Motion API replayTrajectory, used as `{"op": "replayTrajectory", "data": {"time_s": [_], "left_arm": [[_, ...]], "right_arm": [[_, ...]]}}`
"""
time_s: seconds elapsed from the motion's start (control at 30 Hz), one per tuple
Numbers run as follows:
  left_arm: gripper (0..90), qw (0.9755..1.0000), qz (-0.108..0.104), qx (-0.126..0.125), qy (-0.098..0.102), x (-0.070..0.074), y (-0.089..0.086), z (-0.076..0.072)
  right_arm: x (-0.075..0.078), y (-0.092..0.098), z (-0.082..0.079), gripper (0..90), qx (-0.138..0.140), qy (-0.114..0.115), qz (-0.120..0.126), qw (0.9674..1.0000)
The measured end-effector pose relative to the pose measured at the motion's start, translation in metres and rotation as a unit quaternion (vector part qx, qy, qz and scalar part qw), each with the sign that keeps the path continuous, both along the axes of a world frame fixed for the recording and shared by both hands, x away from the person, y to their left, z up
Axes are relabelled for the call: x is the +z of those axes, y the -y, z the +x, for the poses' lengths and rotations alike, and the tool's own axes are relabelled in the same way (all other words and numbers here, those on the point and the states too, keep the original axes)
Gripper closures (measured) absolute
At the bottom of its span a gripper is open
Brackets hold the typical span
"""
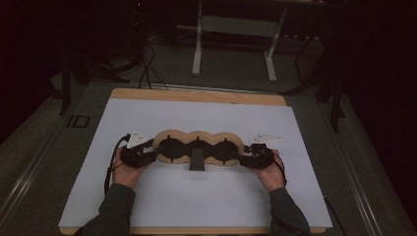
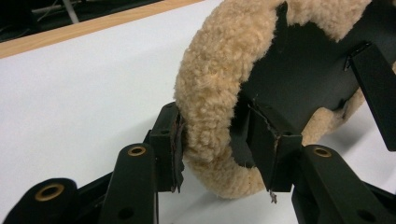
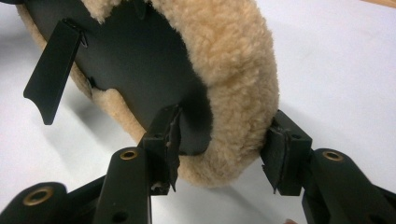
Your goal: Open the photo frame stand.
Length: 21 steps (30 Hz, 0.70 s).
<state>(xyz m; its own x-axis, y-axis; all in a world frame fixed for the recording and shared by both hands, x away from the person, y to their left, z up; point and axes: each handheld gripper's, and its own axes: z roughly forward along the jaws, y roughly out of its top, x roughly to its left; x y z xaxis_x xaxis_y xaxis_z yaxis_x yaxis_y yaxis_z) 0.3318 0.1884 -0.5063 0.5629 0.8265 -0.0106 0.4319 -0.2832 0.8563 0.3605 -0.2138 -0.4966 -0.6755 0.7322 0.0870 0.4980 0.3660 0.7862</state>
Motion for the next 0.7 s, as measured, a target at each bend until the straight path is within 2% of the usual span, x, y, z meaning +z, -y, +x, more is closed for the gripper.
{"op": "replayTrajectory", "data": {"time_s": [0.27, 0.4, 0.57, 0.7], "left_arm": [[56.9, 1.0000, 0.004, 0.002, 0.000, 0.001, 0.002, -0.003], [57.0, 0.9999, -0.011, -0.001, -0.005, 0.001, -0.001, -0.006], [57.0, 0.9999, -0.009, -0.004, -0.006, 0.002, -0.001, -0.010], [56.9, 0.9998, -0.016, -0.006, -0.010, 0.002, -0.003, -0.013]], "right_arm": [[-0.006, 0.002, 0.000, 50.8, 0.000, -0.007, 0.010, 0.9999], [-0.005, 0.002, -0.001, 50.2, 0.004, -0.010, 0.012, 0.9999], [-0.005, 0.005, -0.002, 49.4, 0.007, -0.020, 0.024, 0.9995], [-0.004, 0.007, -0.002, 48.7, 0.010, -0.029, 0.037, 0.9988]]}}
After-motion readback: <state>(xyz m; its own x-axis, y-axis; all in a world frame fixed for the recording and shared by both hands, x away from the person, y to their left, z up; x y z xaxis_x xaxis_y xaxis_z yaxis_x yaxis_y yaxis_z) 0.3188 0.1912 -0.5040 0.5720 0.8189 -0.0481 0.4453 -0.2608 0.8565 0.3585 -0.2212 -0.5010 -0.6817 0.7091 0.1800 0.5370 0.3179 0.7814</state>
